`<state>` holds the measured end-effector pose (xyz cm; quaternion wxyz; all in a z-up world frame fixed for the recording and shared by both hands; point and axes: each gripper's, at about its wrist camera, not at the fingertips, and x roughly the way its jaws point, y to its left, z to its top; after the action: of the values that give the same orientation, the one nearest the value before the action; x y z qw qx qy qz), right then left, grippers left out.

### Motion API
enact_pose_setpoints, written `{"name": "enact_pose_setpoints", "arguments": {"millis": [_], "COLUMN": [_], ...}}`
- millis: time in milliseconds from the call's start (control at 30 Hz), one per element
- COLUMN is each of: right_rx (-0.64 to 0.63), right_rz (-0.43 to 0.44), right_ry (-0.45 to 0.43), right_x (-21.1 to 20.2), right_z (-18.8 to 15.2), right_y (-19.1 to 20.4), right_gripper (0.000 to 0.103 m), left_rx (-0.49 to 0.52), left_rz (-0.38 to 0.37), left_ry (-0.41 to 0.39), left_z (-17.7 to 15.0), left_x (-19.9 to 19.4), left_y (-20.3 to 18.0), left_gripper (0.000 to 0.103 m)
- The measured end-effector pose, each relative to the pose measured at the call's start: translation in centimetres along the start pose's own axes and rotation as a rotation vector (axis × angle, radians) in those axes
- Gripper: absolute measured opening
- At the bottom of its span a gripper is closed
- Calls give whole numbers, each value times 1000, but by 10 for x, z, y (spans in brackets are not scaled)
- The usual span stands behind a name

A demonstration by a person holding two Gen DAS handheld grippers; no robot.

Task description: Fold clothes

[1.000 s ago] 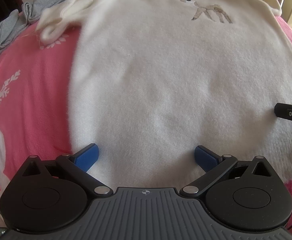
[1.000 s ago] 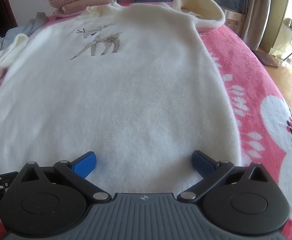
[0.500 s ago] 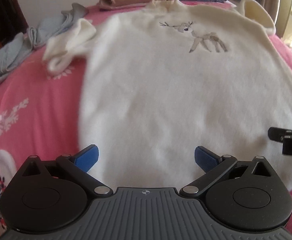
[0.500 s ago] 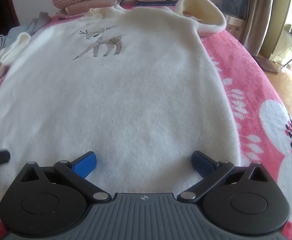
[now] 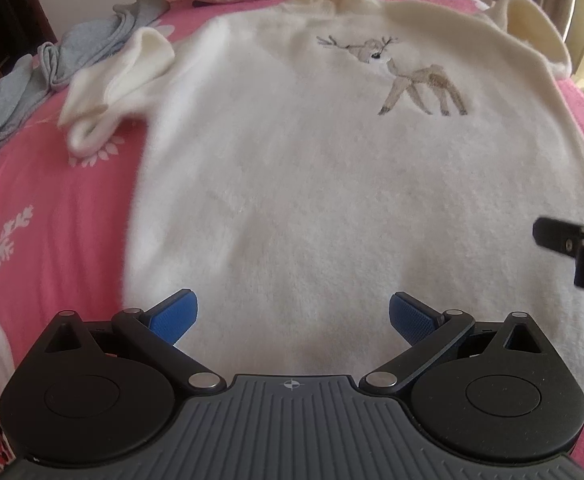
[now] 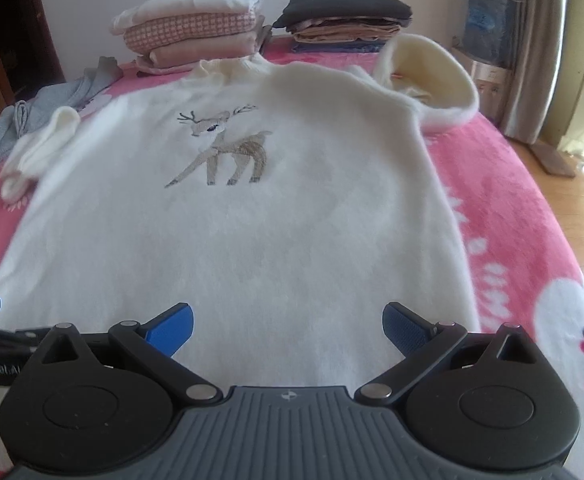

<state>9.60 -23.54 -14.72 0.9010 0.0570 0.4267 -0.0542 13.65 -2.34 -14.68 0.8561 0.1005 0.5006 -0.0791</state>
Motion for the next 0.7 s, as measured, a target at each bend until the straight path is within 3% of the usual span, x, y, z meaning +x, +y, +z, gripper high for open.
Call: {"name": "enact_pose_setpoints", "arguments": {"millis": [233, 500, 633, 700], "right_rx": [-34, -99, -22, 1], "right_rz": [-8, -33, 28, 63], "right_ry": [13, 84, 106, 77], "right_x": [21, 13, -4, -5], "right_z": [8, -15, -18, -8], "right_y": [0, 2, -5, -6], "right_gripper": [91, 81, 57, 53], "left_rx": [-13, -37, -23, -9], "left_rz": [5, -28, -59, -64], "left_ry": [40, 33, -28, -48], "left_z": [1, -3, -13, -15], "left_x": [15, 21, 20, 19], "left_y": [-1, 6, 10, 9], "left_gripper": [103, 103, 103, 103]}}
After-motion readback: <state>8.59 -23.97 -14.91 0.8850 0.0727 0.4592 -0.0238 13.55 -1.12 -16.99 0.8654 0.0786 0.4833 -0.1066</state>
